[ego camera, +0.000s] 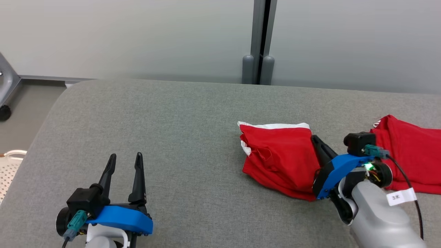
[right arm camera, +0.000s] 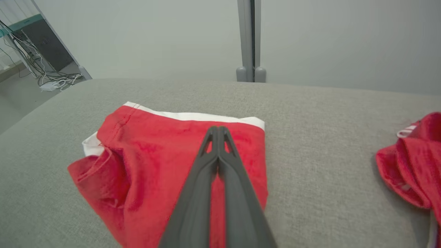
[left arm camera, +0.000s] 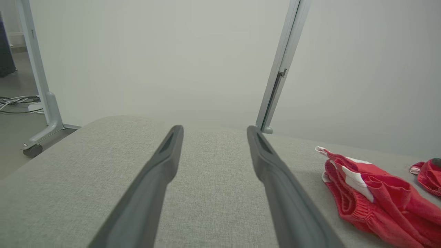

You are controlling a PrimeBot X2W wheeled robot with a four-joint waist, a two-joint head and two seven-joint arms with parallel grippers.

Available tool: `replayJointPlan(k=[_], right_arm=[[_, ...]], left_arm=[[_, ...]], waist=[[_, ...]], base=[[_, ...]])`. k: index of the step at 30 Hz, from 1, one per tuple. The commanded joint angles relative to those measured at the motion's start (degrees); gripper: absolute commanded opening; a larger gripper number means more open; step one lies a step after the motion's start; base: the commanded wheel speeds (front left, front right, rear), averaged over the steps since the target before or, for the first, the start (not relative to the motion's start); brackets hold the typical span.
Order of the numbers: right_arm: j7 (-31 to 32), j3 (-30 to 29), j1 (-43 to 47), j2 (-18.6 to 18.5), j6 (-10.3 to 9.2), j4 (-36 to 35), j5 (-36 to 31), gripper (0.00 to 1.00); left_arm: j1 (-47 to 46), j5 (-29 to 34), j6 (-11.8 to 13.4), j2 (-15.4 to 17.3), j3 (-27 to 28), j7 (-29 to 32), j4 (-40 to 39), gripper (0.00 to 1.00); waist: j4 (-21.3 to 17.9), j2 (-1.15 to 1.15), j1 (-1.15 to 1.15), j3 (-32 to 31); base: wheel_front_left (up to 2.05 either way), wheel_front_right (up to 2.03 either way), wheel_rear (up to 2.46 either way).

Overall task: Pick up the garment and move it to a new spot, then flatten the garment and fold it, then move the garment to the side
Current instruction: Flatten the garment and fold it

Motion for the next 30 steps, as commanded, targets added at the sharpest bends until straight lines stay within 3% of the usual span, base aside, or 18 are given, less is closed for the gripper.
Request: replayJointPlan(k=[1,8,11,13,17,21,30], right_arm=[[0.29,-0.22,-0.83,0.78,0.01,1.52,-0.83,0.0],[3.68,2.68,-3.17,5.99,0.01,9.3,-2.57,0.0],[5.04,7.38,-1.04,6.66,0.01,7.84,-1.23,0.0],[6.56,15.87,1.92,7.09,0.02,0.73,3.16,0.0],[5.43,23.7,3.02,6.59,0.0,-4.96,8.89,0.0],[1.01,26.76,1.76,4.96,0.01,-7.52,12.4,0.0],[-2.79,24.29,0.06,-1.63,0.01,-12.61,13.79,0.0]], left_arm=[[-0.56,0.45,-0.2,-0.17,0.05,-0.25,0.14,1.0],[-1.06,0.9,-0.58,-0.66,0.67,-0.25,0.98,1.0],[-1.11,0.84,-0.8,-0.82,1.05,-0.25,1.31,1.0],[-1.25,1.03,-0.87,-0.94,1.39,-0.25,1.54,1.0],[-1.31,1.35,-0.85,-1.22,1.83,-0.25,1.56,1.0],[-1.08,1.6,-0.95,-1.16,2.51,-0.25,1.48,1.0],[0.15,2.21,-1.19,-1.43,3.42,-0.25,1.12,1.0]], waist=[[0.59,0.0,0.0,0.35],[3.11,0.0,0.0,1.11],[3.56,0.0,0.0,1.34],[3.58,0.0,0.0,1.45],[2.53,0.0,0.0,1.36],[1.11,0.0,0.0,0.93],[-2.29,0.0,0.0,-0.81]], base=[[0.0,0.0,0.0],[0.0,0.0,0.0],[0.0,0.0,0.0],[0.0,0.0,0.0],[0.0,0.0,0.0],[0.0,0.0,0.0],[0.0,0.0,0.0]])
